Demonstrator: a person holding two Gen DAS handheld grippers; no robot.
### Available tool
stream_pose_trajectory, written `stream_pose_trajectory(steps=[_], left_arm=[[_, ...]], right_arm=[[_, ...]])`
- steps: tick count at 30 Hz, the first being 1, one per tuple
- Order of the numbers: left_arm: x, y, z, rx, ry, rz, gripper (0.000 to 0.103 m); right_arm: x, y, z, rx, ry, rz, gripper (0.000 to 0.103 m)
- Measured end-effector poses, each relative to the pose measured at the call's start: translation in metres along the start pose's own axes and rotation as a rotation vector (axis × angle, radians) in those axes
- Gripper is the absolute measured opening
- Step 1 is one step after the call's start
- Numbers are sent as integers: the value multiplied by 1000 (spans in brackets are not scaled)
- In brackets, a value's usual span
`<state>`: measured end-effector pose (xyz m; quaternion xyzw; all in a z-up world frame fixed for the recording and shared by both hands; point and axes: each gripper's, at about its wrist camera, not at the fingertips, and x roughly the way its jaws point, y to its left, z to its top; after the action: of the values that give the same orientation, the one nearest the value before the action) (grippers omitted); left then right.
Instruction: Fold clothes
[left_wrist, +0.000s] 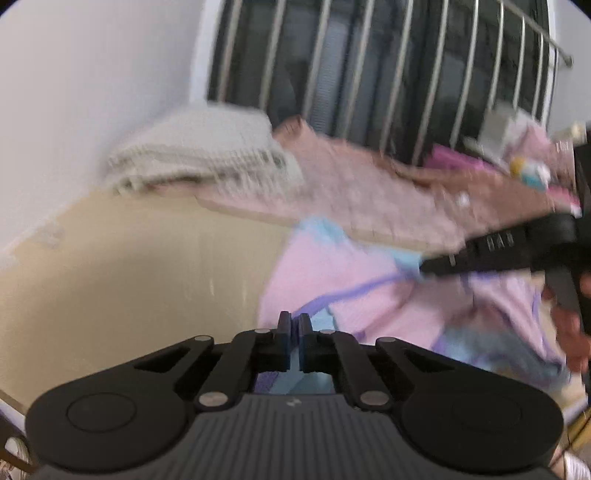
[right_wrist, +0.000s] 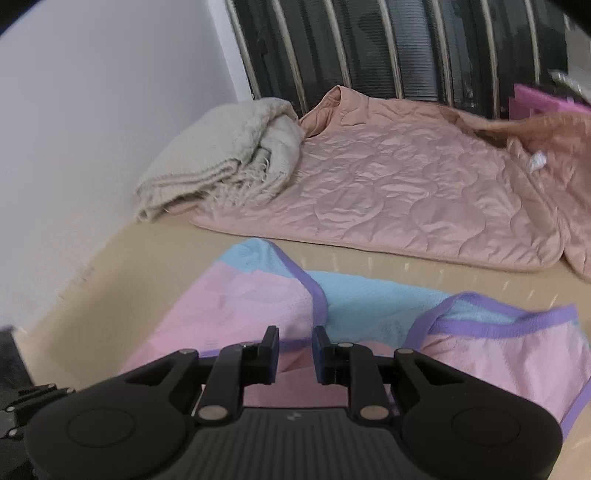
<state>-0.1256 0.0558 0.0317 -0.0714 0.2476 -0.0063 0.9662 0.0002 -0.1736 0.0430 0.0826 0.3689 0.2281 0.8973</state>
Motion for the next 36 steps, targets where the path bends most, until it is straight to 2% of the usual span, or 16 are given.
stream_pose_trajectory(steps=[2,4,5,9,13,15,17,18,20,27,30,31,33,34,35,36], left_arm=[[-7,5,4,-21,-36,16,3],[-9,11,4,-45,-47,26,3],[-9,14,4,-54,-47,28,3],[-8,21,-1,-81,-38,35,3],[-8,23,-7,-76,-23,38,3],[-8,24,-10,-70,-13,38,3],[-6,26,-13,-76,-1,36,3],[-4,27,-14,-79,5,35,3],[-2,28,-17,-87,17,32,3],[-10,37,-11,-131,-41,38,3],[-14,40,-8,-138,-54,46,3],[-15,41,-8,-138,-55,49,3],[-15,43,-11,-136,-44,55,3],[-15,44,-12,-139,-39,57,3],[-15,45,-14,-142,-34,60,3],[-14,46,-15,-146,-29,62,3]], right_arm=[[-5,0,1,-17,-24,26,19],[-3,10,-1,-114,-38,18,22],[0,16,-3,-174,-36,15,28],[15,40,-8,-345,-26,2,31],[41,58,-4,-431,-15,-77,31],[49,61,-2,-452,-3,-100,31],[58,59,-2,-454,58,-99,28],[59,57,-3,-443,54,-90,23],[58,54,-3,-418,55,-72,0],[31,55,11,-332,-71,-41,0],[28,66,23,-377,-79,-21,0],[31,69,25,-409,-51,-11,1],[40,73,25,-491,13,9,16],[44,73,21,-532,25,12,36],[47,72,14,-561,30,11,46],[51,70,8,-588,35,9,45]])
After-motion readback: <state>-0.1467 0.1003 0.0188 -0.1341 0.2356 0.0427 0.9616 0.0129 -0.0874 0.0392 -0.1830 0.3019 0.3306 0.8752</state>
